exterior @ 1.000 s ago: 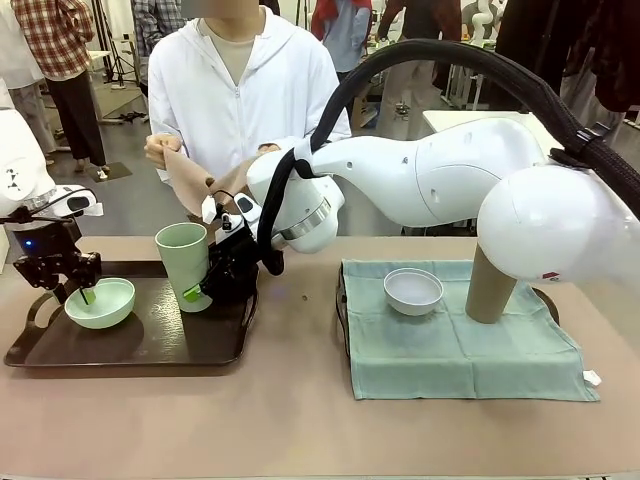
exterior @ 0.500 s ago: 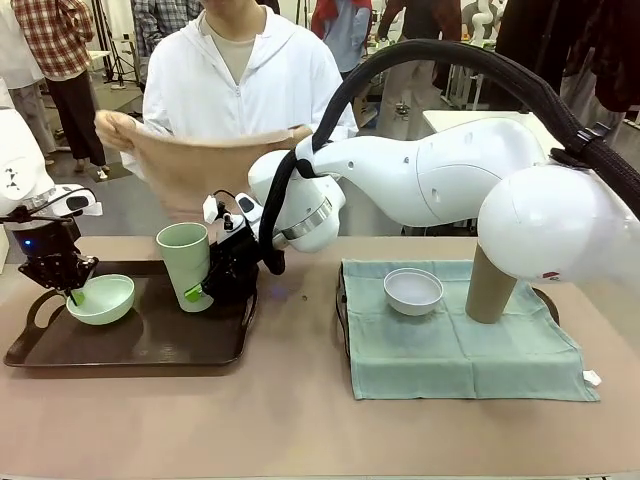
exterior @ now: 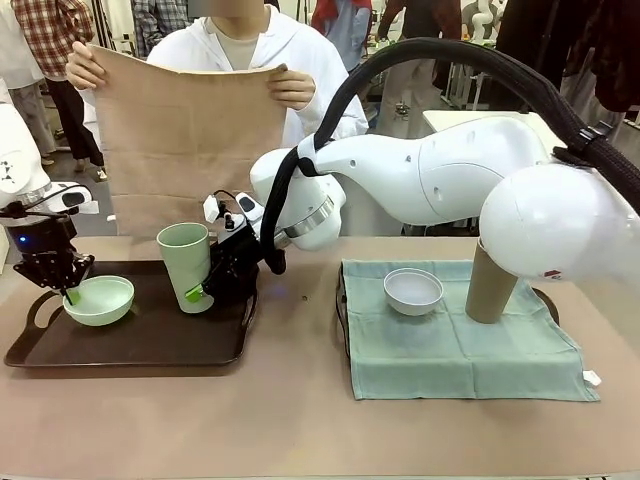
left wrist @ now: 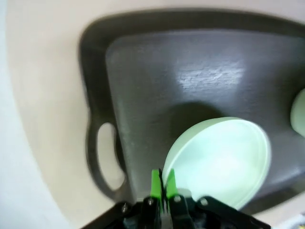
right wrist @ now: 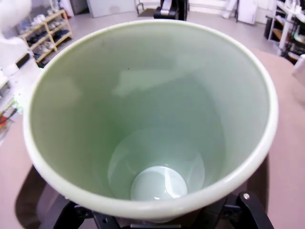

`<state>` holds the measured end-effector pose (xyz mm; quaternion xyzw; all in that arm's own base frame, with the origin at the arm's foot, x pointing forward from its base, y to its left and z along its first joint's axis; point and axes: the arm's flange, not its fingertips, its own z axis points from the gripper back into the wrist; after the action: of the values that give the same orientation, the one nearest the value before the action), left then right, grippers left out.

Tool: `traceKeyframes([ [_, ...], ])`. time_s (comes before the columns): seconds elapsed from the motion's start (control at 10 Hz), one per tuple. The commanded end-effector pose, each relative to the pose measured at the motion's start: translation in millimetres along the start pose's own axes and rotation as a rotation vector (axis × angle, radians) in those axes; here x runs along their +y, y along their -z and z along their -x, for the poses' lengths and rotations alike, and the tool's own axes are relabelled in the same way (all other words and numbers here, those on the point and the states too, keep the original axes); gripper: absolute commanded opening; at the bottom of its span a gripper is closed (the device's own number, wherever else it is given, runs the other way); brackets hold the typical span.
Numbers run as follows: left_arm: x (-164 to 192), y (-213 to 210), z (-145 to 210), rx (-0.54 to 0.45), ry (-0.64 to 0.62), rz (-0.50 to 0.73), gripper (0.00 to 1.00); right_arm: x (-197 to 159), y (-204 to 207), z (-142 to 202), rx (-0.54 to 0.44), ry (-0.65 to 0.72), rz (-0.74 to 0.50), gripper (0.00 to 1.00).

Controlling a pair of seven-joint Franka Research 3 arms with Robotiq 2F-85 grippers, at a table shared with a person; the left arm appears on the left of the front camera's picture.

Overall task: Set up a tray with a mat and arrange the tableware.
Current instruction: Pick up the Picnic Bowl and Reusable plastic cup from the Handle tray in front of the human's position and hold them in the air.

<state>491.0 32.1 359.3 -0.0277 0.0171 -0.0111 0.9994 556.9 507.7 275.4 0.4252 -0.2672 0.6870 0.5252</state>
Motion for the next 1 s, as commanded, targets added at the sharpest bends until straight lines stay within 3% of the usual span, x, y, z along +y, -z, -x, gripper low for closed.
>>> traceKeyframes([
  [0.0,2.6,-43.4,23.8,0.003,-0.002,0.056,0.00,38.5,-34.0,-29.4,0.022,0.000,-0.024,0.00],
  [0.3,-4.5,-113.7,70.9,-0.083,0.005,0.059,0.00,100.5,-83.3,-78.6,0.052,-0.038,0.053,0.00],
  [0.6,-14.1,-153.7,102.3,-0.130,0.020,0.046,0.00,139.1,-111.8,-125.1,0.070,-0.076,0.147,0.00],
  [0.8,-15.6,-168.4,115.5,-0.152,-0.019,0.050,0.00,144.0,-115.3,-134.0,0.068,-0.077,0.144,0.00],
  [0.9,-14.3,-166.3,103.5,-0.134,0.015,0.050,0.00,122.5,-117.8,-116.8,0.071,-0.037,0.124,0.00],
])
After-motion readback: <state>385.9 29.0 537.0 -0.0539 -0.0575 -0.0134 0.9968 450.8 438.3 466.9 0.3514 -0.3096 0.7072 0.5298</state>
